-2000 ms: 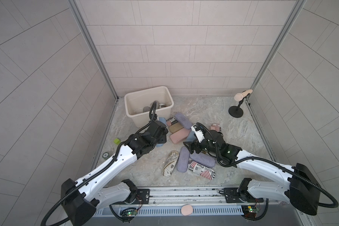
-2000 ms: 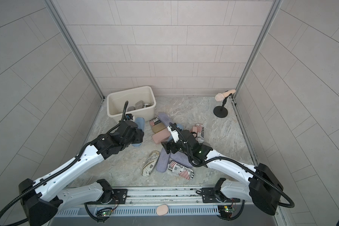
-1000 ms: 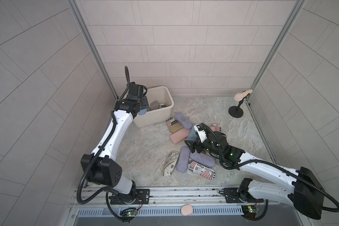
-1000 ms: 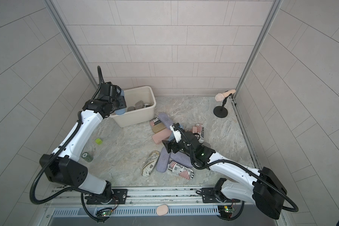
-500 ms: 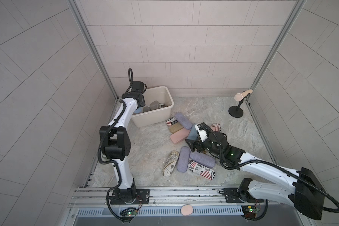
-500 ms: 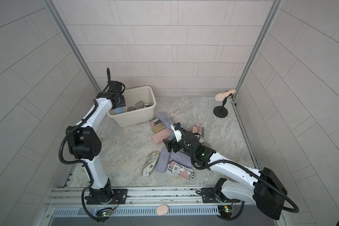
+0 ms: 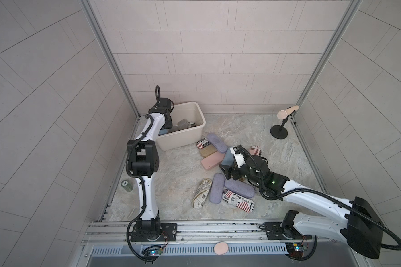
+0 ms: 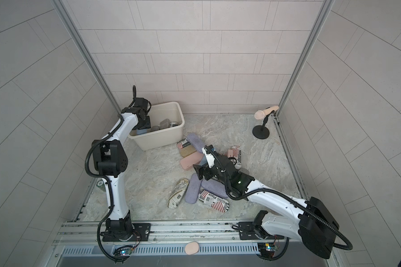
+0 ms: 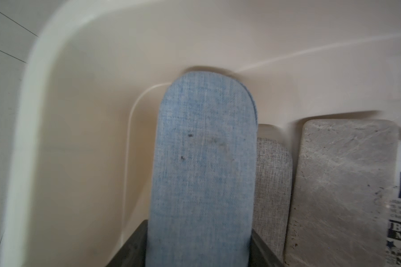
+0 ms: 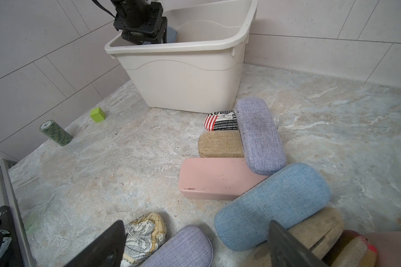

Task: Put the glasses cases into the storage boxes
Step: Place the glasses case in the storage box.

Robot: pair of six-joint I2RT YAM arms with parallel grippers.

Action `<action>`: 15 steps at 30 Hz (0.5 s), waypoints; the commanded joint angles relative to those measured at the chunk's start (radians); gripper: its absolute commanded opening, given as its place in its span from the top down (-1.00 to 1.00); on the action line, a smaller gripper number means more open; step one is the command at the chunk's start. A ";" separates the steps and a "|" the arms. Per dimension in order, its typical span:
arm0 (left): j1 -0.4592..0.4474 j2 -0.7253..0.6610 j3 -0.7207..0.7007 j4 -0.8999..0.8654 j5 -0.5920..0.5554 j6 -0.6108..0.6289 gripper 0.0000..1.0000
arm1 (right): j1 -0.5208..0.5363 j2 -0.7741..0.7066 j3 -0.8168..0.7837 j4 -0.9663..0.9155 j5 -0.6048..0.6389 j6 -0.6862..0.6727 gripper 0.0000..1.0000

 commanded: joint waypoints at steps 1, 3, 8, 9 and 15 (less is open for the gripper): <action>-0.001 0.024 0.028 -0.036 -0.003 -0.007 -0.16 | 0.001 0.003 -0.004 0.002 0.015 -0.007 -0.93; -0.001 0.040 0.030 -0.038 -0.005 -0.007 -0.17 | 0.001 0.006 -0.005 0.001 0.013 -0.006 -0.93; 0.000 0.075 0.032 -0.036 -0.020 -0.020 -0.26 | 0.001 0.012 -0.004 -0.011 0.031 -0.016 -0.93; 0.000 0.082 0.033 -0.037 -0.019 -0.024 -0.27 | 0.001 0.012 -0.004 -0.014 0.036 -0.019 -0.93; 0.000 0.109 0.035 -0.048 -0.030 -0.022 -0.38 | 0.001 0.015 -0.002 -0.025 0.050 -0.026 -0.93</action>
